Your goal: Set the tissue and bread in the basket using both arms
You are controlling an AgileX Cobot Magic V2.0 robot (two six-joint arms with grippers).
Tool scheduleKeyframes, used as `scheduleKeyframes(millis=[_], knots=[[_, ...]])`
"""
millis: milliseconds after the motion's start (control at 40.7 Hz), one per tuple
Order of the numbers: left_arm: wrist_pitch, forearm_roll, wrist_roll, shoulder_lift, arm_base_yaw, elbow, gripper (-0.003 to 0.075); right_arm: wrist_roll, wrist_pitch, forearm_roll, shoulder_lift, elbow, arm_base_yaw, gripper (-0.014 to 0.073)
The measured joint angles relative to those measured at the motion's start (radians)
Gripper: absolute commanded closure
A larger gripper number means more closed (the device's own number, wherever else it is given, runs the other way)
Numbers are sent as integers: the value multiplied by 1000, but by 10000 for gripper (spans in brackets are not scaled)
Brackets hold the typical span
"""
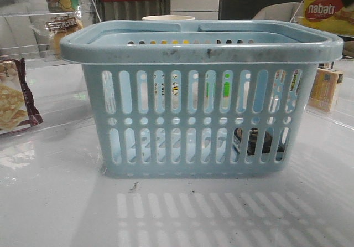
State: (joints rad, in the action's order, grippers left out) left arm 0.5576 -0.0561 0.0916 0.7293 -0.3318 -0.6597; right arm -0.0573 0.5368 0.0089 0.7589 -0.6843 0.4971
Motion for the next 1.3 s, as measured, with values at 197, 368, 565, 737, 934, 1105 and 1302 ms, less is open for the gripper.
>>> scheduleKeyframes(millis=[197, 368, 565, 737, 934, 1105, 1302], knots=[[0, 0, 0, 0, 0, 0, 592, 1, 50, 0, -18, 17, 0, 3], [0, 0, 0, 0, 0, 0, 592, 1, 66, 0, -18, 17, 0, 3], [0, 0, 0, 0, 0, 0, 592, 1, 66, 0, -18, 17, 0, 3], [-5, 0, 0, 0, 0, 0, 592, 2, 66, 0, -18, 17, 0, 3], [-44, 0, 0, 0, 0, 0, 591, 2, 66, 0, -18, 17, 0, 32], [-84, 0, 0, 20, 0, 0, 427, 4, 66, 0, -18, 17, 0, 32], [-124, 0, 0, 138, 0, -23, 164, 4, 66, 0, -18, 17, 0, 32]])
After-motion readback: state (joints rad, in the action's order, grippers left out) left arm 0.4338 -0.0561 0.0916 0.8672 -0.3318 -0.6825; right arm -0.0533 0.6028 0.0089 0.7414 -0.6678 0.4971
